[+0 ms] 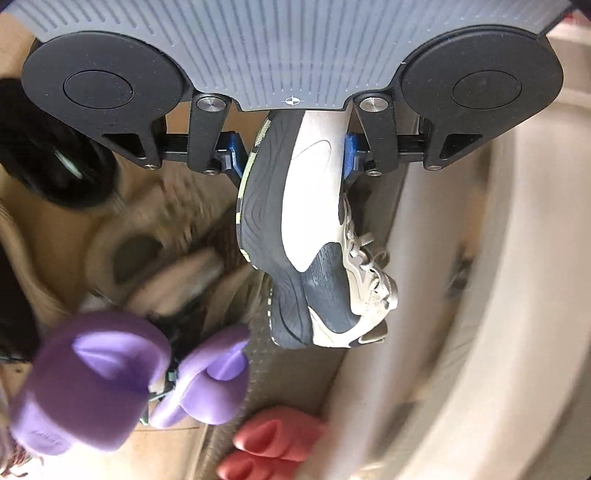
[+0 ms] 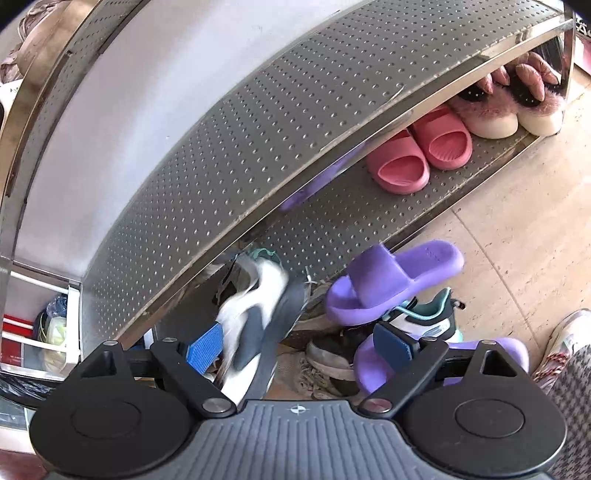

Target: Organize scattered shoes

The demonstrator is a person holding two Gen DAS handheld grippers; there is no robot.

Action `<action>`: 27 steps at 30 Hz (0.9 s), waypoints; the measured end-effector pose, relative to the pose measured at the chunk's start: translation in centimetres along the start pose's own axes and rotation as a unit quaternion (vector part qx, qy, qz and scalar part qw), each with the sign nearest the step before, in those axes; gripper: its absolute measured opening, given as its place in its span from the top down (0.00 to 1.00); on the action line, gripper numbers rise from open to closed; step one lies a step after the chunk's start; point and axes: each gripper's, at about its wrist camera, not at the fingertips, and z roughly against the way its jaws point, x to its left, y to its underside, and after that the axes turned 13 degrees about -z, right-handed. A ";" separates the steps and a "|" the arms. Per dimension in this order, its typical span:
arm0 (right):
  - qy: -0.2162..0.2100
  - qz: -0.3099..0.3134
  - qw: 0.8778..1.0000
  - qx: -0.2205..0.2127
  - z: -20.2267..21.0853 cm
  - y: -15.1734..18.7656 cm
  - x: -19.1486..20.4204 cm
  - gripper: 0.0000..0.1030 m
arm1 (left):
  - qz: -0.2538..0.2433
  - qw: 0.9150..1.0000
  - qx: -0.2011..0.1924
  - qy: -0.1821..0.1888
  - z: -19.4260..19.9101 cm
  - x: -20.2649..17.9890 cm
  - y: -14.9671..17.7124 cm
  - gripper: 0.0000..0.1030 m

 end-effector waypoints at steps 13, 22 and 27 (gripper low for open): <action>0.081 0.251 0.962 0.075 -6.6 11.2 3.8 0.15 | 0.165 0.976 0.098 0.105 6.4 3.6 8.9 0.08; 0.064 0.280 0.943 0.167 -13.5 21.5 5.0 0.38 | 0.303 0.945 0.073 0.103 3.0 14.2 14.7 0.07; 0.133 0.303 0.927 0.174 -21.1 26.2 9.1 0.52 | 0.366 0.912 0.104 0.151 0.0 16.6 18.3 0.11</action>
